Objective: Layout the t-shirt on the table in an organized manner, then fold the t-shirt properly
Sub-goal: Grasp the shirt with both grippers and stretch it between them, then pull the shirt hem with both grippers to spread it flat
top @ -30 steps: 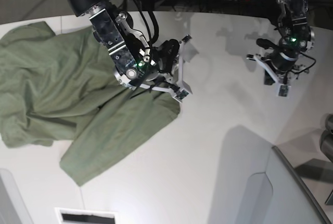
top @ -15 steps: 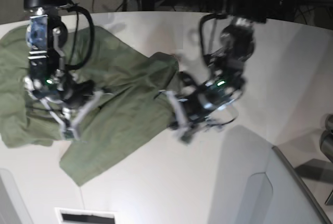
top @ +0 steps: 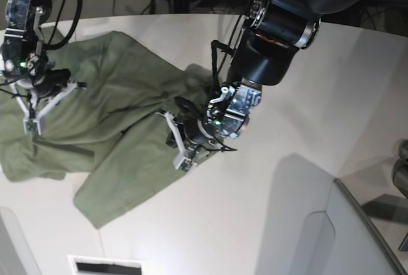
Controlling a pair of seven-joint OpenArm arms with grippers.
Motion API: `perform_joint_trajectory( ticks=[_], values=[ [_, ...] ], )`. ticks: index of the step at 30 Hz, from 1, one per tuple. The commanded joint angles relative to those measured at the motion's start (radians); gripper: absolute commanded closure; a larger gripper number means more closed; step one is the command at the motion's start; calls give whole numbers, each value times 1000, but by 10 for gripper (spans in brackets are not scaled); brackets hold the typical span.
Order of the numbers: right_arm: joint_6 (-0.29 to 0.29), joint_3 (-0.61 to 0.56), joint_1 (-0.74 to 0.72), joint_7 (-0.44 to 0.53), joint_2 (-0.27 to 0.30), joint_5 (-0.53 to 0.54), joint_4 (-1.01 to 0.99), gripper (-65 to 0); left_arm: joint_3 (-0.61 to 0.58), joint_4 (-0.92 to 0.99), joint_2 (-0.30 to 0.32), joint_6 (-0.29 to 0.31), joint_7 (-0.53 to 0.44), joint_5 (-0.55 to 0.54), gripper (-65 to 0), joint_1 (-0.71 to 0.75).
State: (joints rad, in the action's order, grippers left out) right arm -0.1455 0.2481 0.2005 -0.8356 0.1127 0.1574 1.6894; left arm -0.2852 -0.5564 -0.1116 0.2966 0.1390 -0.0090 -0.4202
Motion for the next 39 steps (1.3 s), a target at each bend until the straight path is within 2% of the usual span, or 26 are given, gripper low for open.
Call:
perform_joint_trajectory(
  ticks=[1,5,8,11,15,18,22,24,26,28,31,34,37,39],
  values=[
    [-1,9,-11,22,5,6,16,0,4,-3,46,-29,34,19,0,5],
    [-1,10,-9,22,5,6,16,0,16,-77,157,-43,35,10,0,83],
    [-1,4,-9,23,3,6,15,0,16,-219,254,-129,35,8,0,191],
    [-1,4,-17,23,3,8,13,0,25,-382,319,-158,54,7,0,310],
    [-1,4,-34,23,8,3,13,0,214,-617,324,-158,135,10,0,470],
    [-3,3,-48,25,17,1,-13,0,344,-781,306,-158,149,19,0,590],
    [-3,1,-97,25,58,1,-85,0,389,-897,304,-158,149,10,0,651],
    [-4,-5,-132,25,86,1,-133,0,389,-904,300,-158,150,14,0,619],
    [-6,-62,-178,25,117,1,-177,0,366,-887,272,-158,153,20,0,548],
    [-6,-138,-232,29,158,1,-231,0,338,-841,260,-158,199,20,0,461],
    [-4,-201,-344,89,181,1,-360,0,298,-715,229,-158,241,20,0,304],
    [-4,-209,-491,183,195,1,-616,0,283,-511,189,-159,239,20,0,149],
    [-6,-211,-623,307,227,0,-895,0,283,-287,163,-167,173,20,0,33],
    [-41,-212,-700,393,236,0,-1072,0,281,-135,155,-231,75,20,0,-21]
  ],
)
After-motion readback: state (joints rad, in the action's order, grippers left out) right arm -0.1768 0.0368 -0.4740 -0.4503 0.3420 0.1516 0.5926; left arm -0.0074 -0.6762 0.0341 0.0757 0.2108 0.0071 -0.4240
